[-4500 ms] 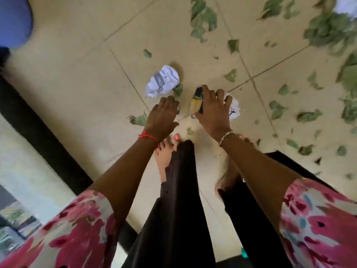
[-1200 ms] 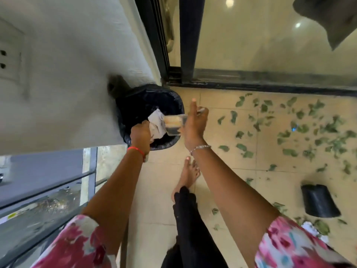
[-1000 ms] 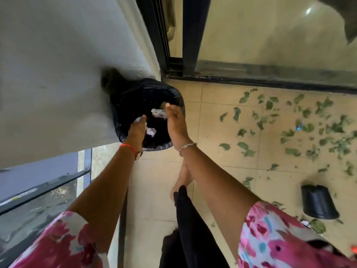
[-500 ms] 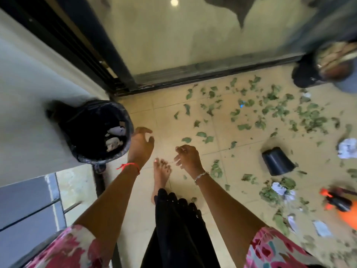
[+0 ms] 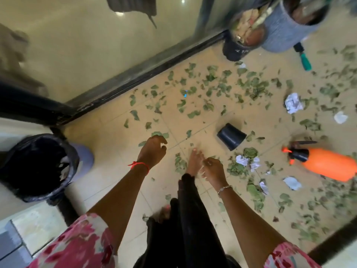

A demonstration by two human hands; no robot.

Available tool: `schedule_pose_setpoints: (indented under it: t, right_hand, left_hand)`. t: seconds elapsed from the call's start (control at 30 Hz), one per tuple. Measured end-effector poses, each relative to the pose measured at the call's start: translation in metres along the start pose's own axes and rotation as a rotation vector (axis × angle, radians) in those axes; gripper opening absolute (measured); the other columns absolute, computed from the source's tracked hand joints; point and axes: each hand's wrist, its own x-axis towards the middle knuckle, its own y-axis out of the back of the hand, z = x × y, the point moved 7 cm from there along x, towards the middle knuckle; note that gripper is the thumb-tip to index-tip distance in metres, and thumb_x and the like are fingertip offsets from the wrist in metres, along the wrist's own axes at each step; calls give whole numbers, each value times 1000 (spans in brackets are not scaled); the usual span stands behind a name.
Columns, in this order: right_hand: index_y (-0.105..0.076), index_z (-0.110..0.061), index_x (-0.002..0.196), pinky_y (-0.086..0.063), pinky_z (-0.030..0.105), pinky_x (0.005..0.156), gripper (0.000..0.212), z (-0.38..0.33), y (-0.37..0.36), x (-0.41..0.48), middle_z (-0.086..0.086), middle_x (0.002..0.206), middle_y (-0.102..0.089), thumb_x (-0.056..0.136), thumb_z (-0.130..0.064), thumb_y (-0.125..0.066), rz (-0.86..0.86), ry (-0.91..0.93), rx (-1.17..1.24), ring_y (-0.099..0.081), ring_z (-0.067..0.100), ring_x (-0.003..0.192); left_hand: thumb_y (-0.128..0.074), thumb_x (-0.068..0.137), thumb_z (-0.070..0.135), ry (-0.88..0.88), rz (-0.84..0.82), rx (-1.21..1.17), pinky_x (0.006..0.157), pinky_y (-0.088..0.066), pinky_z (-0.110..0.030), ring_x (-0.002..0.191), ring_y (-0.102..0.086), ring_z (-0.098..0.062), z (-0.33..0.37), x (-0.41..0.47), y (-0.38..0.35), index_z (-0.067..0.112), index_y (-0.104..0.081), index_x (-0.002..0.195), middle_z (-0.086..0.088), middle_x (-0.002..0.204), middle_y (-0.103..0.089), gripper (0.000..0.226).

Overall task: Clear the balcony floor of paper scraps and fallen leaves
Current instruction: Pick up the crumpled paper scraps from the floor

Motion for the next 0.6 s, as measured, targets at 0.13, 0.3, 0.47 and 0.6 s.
schedule_pose_setpoints:
  t: [0.13,0.3,0.47,0.6]
  right_hand:
    - [-63,4,94,-34,6,36,25,9,39,61,9,72,-59,95,-17,-48,-2,-95,102,-51,2,42]
    - [-59,-2,75,-43,21,48,25,-21,54,92,7,58,-56,94,-13,-47,-26,-49,144,-52,8,44]
    - [-52,-13,66,-40,17,41,27,-37,75,138,5,58,-55,93,-10,-50,-44,-49,202,-50,-1,34]
    - [-51,-9,71,-31,10,34,23,-41,84,181,2,52,-54,94,-5,-49,-32,-79,305,-45,-1,31]
  left_hand:
    - [-51,86,-3,72,-150,3,86,-41,-25,97,-57,-25,45,65,-40,1,-65,104,-16,116,-61,24]
    - [-48,86,-2,108,-198,82,96,-45,-35,107,-57,-28,47,91,-49,3,-65,105,-16,114,-62,26]
    - [-51,89,3,140,-173,79,102,-40,-36,118,-52,-29,56,137,-60,4,-64,111,-14,122,-60,26]
    - [-52,91,29,153,-323,260,114,-18,-52,138,-23,-28,60,187,-85,15,-49,133,-6,145,-38,44]
